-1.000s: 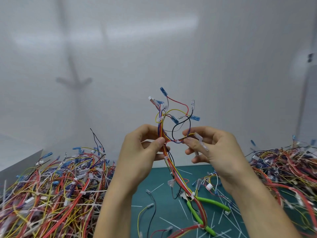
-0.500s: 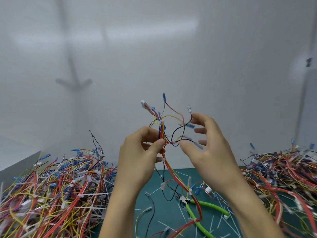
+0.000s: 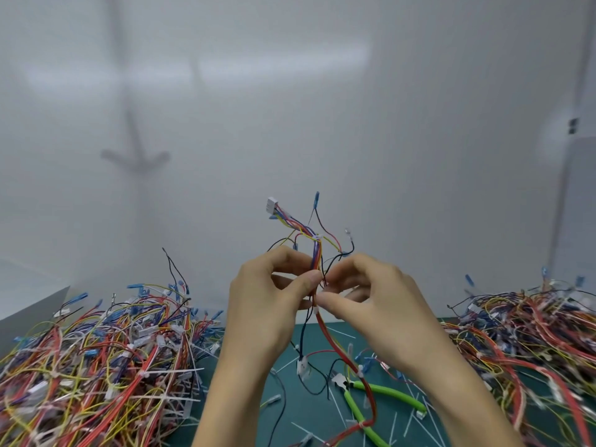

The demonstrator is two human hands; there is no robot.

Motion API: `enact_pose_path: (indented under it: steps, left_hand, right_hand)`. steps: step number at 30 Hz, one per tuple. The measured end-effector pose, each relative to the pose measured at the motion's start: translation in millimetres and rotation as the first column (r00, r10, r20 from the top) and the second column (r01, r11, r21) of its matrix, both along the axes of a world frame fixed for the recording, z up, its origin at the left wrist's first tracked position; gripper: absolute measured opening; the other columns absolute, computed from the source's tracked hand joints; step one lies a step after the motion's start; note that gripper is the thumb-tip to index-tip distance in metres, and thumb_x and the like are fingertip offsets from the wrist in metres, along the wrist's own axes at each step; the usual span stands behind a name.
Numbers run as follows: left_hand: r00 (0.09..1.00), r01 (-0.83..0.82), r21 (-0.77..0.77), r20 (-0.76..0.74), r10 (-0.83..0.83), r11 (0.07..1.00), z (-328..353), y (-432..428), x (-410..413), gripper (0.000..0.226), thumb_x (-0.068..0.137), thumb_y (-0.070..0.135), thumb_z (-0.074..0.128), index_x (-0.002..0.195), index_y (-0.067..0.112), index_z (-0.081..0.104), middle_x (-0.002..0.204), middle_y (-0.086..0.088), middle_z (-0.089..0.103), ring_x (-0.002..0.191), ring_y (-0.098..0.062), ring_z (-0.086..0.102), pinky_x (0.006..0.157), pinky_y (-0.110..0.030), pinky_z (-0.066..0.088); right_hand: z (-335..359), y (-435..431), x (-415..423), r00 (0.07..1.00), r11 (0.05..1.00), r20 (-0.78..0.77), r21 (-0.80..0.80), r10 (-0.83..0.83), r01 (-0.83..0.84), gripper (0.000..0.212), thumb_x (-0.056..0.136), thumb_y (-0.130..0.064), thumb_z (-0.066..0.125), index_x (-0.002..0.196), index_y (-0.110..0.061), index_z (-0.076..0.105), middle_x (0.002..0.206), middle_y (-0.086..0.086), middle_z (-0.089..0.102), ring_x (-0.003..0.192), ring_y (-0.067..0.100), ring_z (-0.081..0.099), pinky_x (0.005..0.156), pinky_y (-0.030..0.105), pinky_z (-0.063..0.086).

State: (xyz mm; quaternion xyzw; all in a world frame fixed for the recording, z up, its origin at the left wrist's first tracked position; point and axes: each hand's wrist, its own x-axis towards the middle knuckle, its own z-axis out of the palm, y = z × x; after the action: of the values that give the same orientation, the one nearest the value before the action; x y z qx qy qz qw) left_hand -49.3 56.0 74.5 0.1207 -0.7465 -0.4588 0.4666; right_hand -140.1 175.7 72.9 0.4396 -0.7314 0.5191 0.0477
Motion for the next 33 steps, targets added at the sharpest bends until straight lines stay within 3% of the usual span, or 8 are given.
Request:
enact_pose_path:
  steps: [3,9,12,19,24,27,30,33]
  left_hand:
    - [1.0,0.002,0.005,-0.003,-0.001,1.0,0,2,0,0.015,0.081,0.01,0.077,0.076,0.023,0.071,0.076,0.008,0.073,0.065,-0.016,0.07,0.07,-0.041,0.06]
    - [0.995,0.1,-0.009,0.014,-0.1,0.995,3,7,2,0.018,0.082,0.007,0.075,0.081,0.025,0.075,0.079,0.003,0.076,0.078,-0.015,0.074,0.076,-0.036,0.06]
    - [0.995,0.102,-0.064,0.022,-0.101,0.993,5,6,4,0.015,0.082,0.012,0.075,0.085,0.027,0.077,0.08,0.009,0.075,0.079,-0.007,0.07,0.07,-0.024,0.057]
    - [0.986,-0.165,-0.145,-0.021,0.164,0.976,5,-7,10,0.013,0.075,0.026,0.082,0.072,0.024,0.069,0.069,0.013,0.067,0.061,-0.002,0.055,0.059,-0.021,0.049]
    - [0.994,0.004,-0.06,-0.113,-0.011,0.998,10,-8,20,0.017,0.073,0.037,0.08,0.07,0.022,0.071,0.058,0.007,0.062,0.051,-0.008,0.05,0.047,-0.02,0.044]
    - [0.987,-0.077,-0.07,-0.146,0.066,0.995,8,-14,22,0.029,0.069,0.04,0.082,0.068,0.016,0.066,0.057,0.011,0.055,0.052,-0.007,0.043,0.05,-0.015,0.037]
    - [0.994,-0.112,-0.069,-0.005,0.112,0.991,5,-19,23,0.041,0.062,0.053,0.082,0.071,0.017,0.063,0.058,0.013,0.055,0.054,-0.007,0.047,0.052,-0.017,0.043]
    - [0.968,0.113,-0.016,0.225,-0.107,0.993,3,-18,24,0.045,0.057,0.062,0.075,0.084,0.025,0.074,0.078,0.011,0.074,0.076,-0.005,0.07,0.073,-0.028,0.06]
  right_hand:
    - [0,-1,2,0.997,0.999,0.06,0.008,0.045,-0.045,0.026,0.075,-0.036,0.08,0.094,-0.032,0.061,0.083,-0.013,0.074,0.072,0.005,0.069,0.07,0.032,0.058]
    - [-2,-3,1,0.986,0.988,0.107,-0.104,0.125,-0.114,0.018,0.083,-0.027,0.076,0.097,-0.034,0.066,0.075,-0.008,0.075,0.065,0.009,0.067,0.057,0.029,0.052]
    - [-2,-4,0,0.985,0.969,0.11,-0.225,0.133,-0.105,0.022,0.088,-0.015,0.071,0.098,-0.035,0.068,0.07,-0.008,0.074,0.059,0.009,0.064,0.052,0.027,0.055]
    - [4,1,-4,0.964,0.886,0.174,-0.452,0.204,-0.106,0.025,0.094,-0.001,0.062,0.099,-0.023,0.071,0.078,0.002,0.076,0.054,0.01,0.052,0.053,0.022,0.053]
    - [7,3,-2,0.955,0.845,0.209,-0.53,0.208,-0.068,0.024,0.096,-0.003,0.059,0.094,-0.024,0.069,0.078,0.005,0.076,0.052,0.008,0.051,0.05,0.022,0.053]
    - [9,6,-4,0.934,0.798,0.27,-0.602,0.234,-0.026,0.024,0.097,-0.002,0.057,0.094,-0.023,0.069,0.077,0.005,0.076,0.05,0.006,0.055,0.049,0.019,0.052]
    - [11,10,-7,0.905,0.756,0.321,-0.654,0.28,-0.002,0.021,0.098,-0.002,0.055,0.097,-0.018,0.069,0.074,0.003,0.075,0.05,0.005,0.056,0.05,0.016,0.051]
    - [12,11,-9,0.88,0.733,0.353,-0.68,0.318,0.008,0.018,0.099,-0.004,0.054,0.1,-0.016,0.068,0.075,0.002,0.074,0.05,0.005,0.057,0.053,0.015,0.051]
